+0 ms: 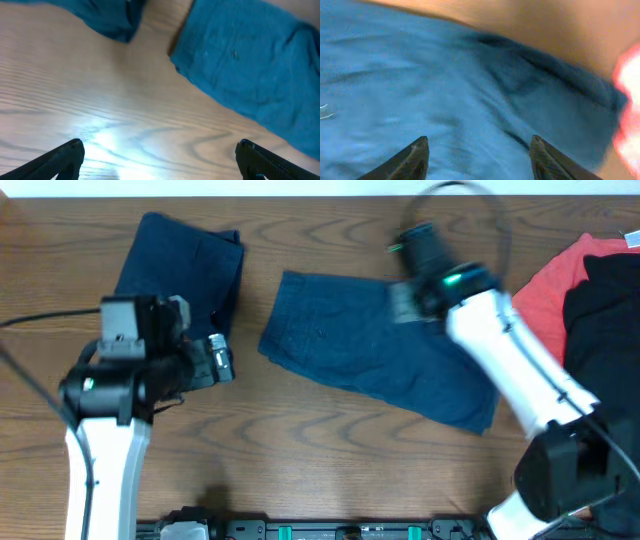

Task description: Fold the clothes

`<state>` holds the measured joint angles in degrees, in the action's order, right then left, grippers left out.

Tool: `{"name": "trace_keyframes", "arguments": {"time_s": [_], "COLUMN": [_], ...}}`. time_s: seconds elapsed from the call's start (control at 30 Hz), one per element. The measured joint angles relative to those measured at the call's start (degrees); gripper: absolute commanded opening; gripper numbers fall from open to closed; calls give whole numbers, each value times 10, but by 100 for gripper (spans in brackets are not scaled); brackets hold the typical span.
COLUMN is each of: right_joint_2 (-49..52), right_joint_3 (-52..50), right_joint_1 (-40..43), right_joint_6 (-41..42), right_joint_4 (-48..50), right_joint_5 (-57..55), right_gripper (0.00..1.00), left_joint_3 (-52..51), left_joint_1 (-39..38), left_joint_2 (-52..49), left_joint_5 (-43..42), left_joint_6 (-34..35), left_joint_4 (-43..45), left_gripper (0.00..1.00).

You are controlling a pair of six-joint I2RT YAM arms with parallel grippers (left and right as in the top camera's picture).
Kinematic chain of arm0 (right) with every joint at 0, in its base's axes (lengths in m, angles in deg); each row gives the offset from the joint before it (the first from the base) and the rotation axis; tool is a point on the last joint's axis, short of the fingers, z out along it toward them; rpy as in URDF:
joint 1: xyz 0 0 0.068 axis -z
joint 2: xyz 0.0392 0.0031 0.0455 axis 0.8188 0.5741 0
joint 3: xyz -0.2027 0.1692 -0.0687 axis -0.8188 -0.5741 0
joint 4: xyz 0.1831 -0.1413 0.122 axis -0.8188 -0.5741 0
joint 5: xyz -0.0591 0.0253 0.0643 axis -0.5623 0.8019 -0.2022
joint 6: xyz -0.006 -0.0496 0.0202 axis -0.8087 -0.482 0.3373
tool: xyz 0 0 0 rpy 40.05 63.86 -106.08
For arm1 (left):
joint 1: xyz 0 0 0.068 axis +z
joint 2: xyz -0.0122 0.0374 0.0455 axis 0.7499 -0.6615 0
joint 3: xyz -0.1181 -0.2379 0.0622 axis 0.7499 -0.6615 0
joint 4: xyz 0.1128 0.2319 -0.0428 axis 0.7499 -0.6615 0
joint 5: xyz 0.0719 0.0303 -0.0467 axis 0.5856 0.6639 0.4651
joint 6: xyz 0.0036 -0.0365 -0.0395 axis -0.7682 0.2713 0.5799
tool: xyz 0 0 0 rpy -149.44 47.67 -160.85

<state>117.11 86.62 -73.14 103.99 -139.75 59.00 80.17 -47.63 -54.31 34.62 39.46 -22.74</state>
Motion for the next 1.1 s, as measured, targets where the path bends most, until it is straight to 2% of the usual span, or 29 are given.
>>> {"name": "trace_keyframes", "arguments": {"time_s": [0.2, 0.33, 0.53, 0.63, 0.73, 0.8, 1.1], "right_joint_2": [58, 101, 158, 184, 191, 191, 191], "right_joint_3": [-1, -14, -20, -22, -21, -21, -21], "right_joint_1": [153, 204, 263, 287, 294, 294, 315], "right_joint_6": [60, 76, 74, 52, 13, -8, -35], "right_joint_4": [-60, -70, -60, -42, -19, -9, 60], "right_joint_5": [64, 66, 63, 80, 118, 133, 172], "right_gripper": [49, 54, 54, 38, 12, 1, 1], "left_joint_3": [0, 0, 0, 0, 0, 0, 0], "left_joint_1": [-12, -45, -111, -136, -149, -152, -153], "left_joint_2": [-93, -156, -227, -249, -264, -275, -334], "left_joint_5": [-29, -36, -36, -30, -16, -7, 10], "left_joint_6": [0, -2, -28, -40, -47, -50, -51], "left_joint_4": [6, 32, 56, 73, 87, 91, 90], "left_gripper": [98, 98, 98, 98, 98, 98, 98]}}
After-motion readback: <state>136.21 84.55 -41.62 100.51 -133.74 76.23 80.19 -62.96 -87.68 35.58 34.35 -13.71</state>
